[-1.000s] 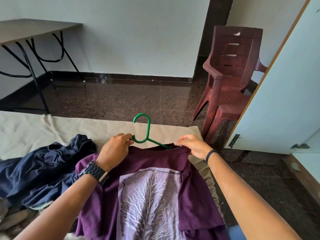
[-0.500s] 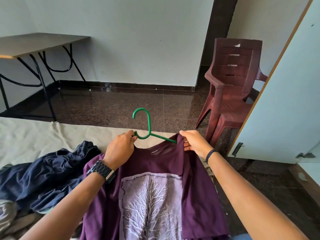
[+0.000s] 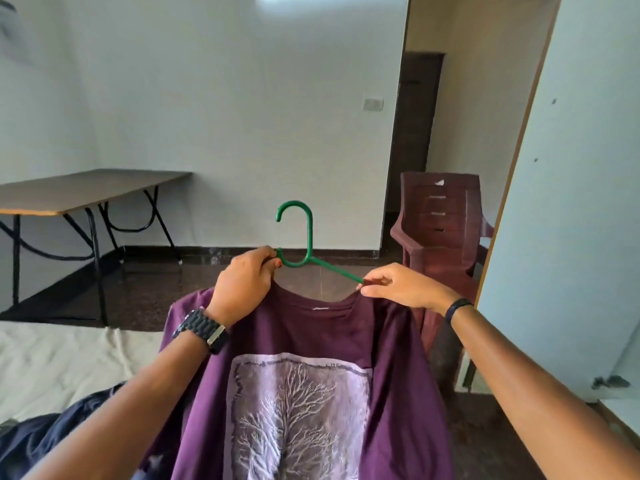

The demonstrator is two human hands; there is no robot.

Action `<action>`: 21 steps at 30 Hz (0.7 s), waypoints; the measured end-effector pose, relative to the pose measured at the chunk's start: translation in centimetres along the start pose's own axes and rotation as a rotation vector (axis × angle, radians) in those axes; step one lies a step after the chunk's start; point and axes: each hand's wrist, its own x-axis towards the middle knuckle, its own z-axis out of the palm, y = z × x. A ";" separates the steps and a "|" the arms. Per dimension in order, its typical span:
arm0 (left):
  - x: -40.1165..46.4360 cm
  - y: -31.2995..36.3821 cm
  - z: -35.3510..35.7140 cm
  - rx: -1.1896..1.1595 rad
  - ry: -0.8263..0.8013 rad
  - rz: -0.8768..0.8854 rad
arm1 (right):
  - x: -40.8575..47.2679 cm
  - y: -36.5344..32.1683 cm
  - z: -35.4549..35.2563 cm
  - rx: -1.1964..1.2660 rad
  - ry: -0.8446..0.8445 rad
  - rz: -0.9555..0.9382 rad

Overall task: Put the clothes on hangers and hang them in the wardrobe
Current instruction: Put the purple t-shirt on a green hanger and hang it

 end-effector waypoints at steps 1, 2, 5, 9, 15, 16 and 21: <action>0.9 0.7 -0.9 -0.031 0.003 0.026 | -0.2 -0.6 -1.3 -0.015 0.039 -0.023; 1.9 1.7 -2.0 -0.060 0.011 0.056 | -0.4 -1.4 -2.9 -0.033 0.098 -0.041; 4.2 3.8 -4.7 -0.120 0.019 0.119 | -1.1 -4.0 -6.9 -0.063 0.289 -0.076; 5.2 4.8 -7.5 -0.107 0.024 0.170 | -2.7 -7.7 -11.2 -0.186 0.513 -0.145; 5.3 5.0 -10.5 -0.091 -0.005 0.181 | -6.4 -11.5 -14.9 -0.234 0.650 -0.192; 5.4 5.6 -10.8 -0.089 -0.011 0.190 | -6.8 -12.0 -15.0 -0.234 0.657 -0.200; 7.4 10.6 -12.5 -0.149 0.022 0.245 | -8.1 -13.8 -15.6 -0.220 0.675 -0.219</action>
